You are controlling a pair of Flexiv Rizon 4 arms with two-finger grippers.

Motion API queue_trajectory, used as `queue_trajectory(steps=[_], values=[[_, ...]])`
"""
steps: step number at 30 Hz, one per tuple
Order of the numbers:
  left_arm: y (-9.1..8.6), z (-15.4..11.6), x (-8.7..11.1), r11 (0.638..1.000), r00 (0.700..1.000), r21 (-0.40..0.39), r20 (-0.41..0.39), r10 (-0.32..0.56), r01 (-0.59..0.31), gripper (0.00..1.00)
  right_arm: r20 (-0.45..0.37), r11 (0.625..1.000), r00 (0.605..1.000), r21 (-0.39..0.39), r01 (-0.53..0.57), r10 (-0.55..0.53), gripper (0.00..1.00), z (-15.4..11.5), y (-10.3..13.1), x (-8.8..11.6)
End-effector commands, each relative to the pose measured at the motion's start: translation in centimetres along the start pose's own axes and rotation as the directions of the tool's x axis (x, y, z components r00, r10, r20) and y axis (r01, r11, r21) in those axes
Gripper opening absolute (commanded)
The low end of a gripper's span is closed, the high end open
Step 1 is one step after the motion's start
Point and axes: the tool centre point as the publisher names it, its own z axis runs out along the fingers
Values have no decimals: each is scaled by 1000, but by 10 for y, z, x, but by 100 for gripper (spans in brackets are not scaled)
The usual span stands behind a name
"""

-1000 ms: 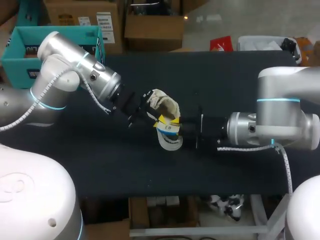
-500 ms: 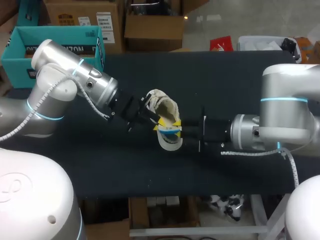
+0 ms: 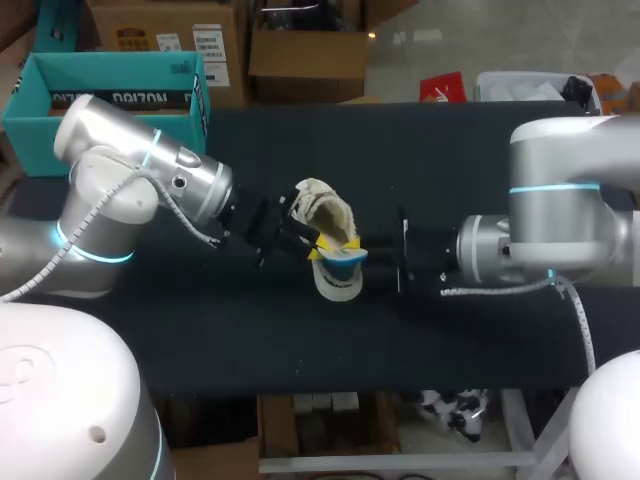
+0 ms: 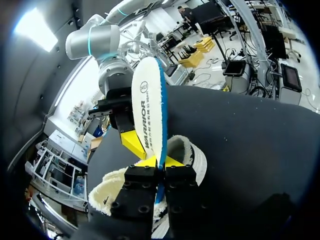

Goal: Open the shoe tongue, take the insole out of the shoe, put the insole back into the shoe, and pack the shoe into the shoebox

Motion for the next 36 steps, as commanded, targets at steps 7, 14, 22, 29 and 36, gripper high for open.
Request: queue_trajectory(steps=[7, 14, 22, 29, 36], values=[[18, 5, -7, 999, 998, 11, 43, -52, 52, 0, 42, 1000, 999, -14, -5, 5, 0, 16, 11, 9], [31, 8, -10, 995, 994, 16, 51, -99, 98, 0, 46, 999, 999, -26, -21, 22, 0, 16, 13, 4], [25, 7, -7, 994, 993, 29, 46, -107, 106, 31, 44, 999, 999, -27, -28, 30, 0, 16, 14, 2], [2, 1, -2, 998, 998, 44, 54, -43, 41, 48, 26, 999, 999, -33, -40, 41, 0, 10, 16, 0], [-15, -4, 4, 999, 998, 52, 59, -5, 2, 38, 20, 998, 999, -38, -47, 48, 0, 7, 19, 0]])
